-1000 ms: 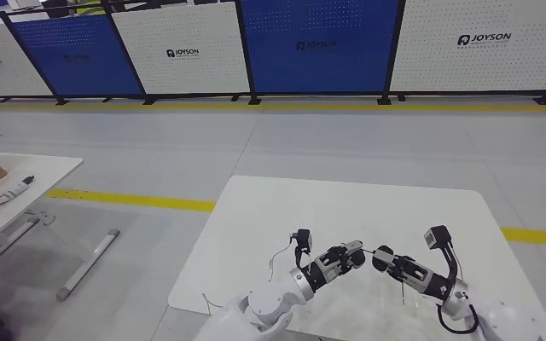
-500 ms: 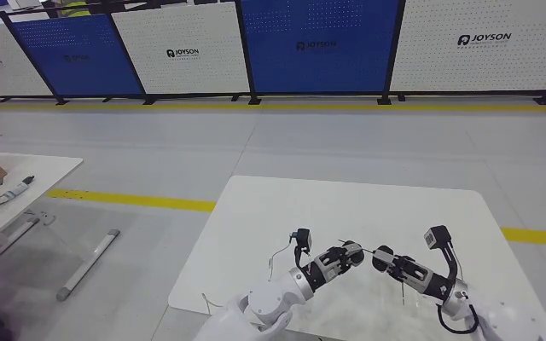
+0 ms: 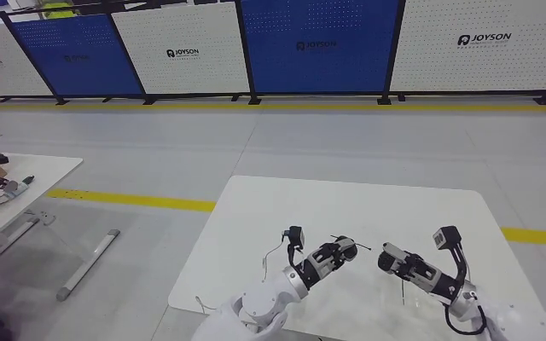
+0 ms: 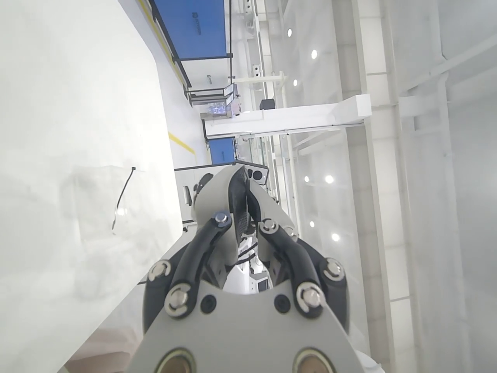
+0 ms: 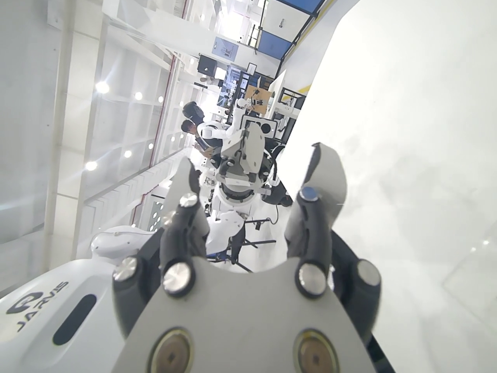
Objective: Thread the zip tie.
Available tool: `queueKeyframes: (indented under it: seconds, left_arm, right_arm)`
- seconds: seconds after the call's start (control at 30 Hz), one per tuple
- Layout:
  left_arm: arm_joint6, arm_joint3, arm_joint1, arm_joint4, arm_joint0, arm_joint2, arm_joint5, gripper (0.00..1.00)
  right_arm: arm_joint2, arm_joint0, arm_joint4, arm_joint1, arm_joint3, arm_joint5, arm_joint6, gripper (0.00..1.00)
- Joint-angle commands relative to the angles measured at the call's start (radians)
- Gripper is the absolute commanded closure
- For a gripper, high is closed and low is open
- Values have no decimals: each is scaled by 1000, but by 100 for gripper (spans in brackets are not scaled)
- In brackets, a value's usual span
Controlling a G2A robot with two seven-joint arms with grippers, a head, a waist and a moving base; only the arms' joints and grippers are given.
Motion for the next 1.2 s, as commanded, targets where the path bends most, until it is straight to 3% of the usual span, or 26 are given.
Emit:
queueKeyframes:
  seconds: [0.0,0.1,0.2,0.5,0.57,0.63,0.77,0.87,1.0,1.17]
  left_arm:
    - [0,-29,10,21,32,-39,-8,100]
    - [-24,-69,26,45,79,-96,-7,100]
    - [-39,-96,38,75,112,-136,22,100]
    - [-38,-95,37,59,111,-133,26,100]
    - [-39,-123,37,46,111,-138,4,100]
    - [-49,-176,38,17,123,-151,-21,100]
    - [-63,-309,45,-2,172,-189,-76,100]
    - [-83,-377,49,-29,202,-202,-96,100]
    - [-123,-433,53,-96,222,-223,-103,100]
    - [-131,-442,54,-109,225,-234,-99,100]
  right_arm:
    - [17,-11,14,1,2,-8,5,0]
    - [37,-24,37,2,8,-21,14,0]
    - [39,-25,40,2,9,-22,16,0]
    - [39,-25,40,2,9,-22,16,0]
    - [39,-25,40,2,9,-22,16,0]
    - [39,-25,40,2,9,-22,16,0]
    - [39,-25,40,2,9,-22,16,0]
    - [39,-25,40,2,9,-22,16,0]
    - [39,-25,40,2,9,-22,16,0]
    - [39,-25,40,2,9,-22,16,0]
